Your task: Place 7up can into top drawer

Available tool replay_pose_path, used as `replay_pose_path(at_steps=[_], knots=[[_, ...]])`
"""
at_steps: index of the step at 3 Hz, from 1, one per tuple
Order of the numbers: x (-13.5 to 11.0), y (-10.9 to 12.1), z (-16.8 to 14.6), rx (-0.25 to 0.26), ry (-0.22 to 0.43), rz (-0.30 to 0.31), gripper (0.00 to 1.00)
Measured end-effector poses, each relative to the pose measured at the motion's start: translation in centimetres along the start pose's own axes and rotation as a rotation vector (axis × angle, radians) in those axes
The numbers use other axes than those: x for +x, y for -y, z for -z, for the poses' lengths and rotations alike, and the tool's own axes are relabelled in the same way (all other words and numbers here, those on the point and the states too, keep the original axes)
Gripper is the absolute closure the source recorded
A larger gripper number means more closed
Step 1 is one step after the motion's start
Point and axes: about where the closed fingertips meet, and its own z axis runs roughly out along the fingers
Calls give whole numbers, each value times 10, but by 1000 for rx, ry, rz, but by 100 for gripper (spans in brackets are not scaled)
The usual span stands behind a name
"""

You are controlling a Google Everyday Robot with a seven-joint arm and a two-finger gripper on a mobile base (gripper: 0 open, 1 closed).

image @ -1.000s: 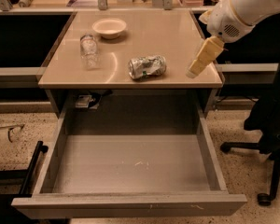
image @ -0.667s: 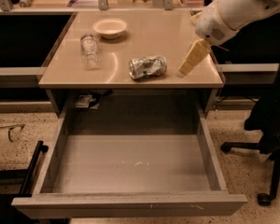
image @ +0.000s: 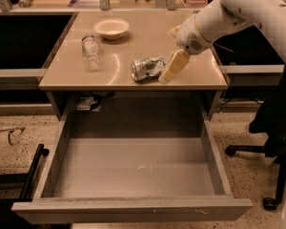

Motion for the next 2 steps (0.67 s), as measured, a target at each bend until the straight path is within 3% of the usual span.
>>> replay_pose_path(at_steps=[2], knots=[[3,-1,-20,-32,-16,3,0]])
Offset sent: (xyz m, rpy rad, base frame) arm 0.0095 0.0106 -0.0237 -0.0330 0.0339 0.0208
